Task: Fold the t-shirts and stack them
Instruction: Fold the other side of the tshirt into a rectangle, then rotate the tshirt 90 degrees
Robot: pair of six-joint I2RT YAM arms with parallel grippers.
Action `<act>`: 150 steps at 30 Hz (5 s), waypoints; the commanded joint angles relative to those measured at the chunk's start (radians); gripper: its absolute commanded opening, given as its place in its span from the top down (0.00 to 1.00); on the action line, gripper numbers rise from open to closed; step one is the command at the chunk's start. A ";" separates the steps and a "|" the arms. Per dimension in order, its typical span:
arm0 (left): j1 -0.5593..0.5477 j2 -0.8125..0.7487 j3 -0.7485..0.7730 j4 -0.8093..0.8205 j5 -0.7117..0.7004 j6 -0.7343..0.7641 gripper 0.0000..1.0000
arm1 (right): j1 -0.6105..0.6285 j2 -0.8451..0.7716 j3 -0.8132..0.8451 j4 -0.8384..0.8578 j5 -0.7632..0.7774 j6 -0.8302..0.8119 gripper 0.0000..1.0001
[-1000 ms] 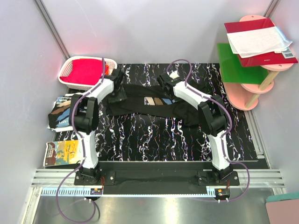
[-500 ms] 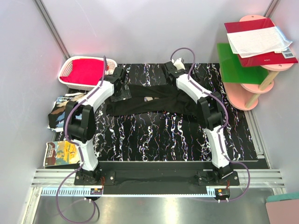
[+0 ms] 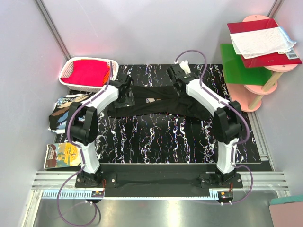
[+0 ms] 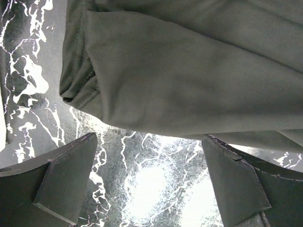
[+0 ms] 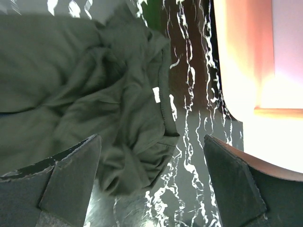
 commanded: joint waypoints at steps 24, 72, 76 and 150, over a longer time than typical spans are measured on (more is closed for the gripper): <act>-0.026 -0.019 -0.061 0.020 -0.026 -0.006 0.01 | 0.068 0.173 0.053 -0.002 -0.159 0.007 0.24; -0.026 -0.007 -0.066 0.010 -0.051 0.007 0.01 | -0.188 0.267 0.147 0.032 0.298 -0.011 0.98; -0.026 -0.016 -0.071 0.008 -0.045 0.007 0.01 | -0.198 0.353 0.211 0.114 0.379 -0.097 0.94; 0.103 -0.110 0.072 0.175 -0.174 0.041 0.21 | 0.058 -0.305 -0.419 0.291 -0.089 0.114 0.54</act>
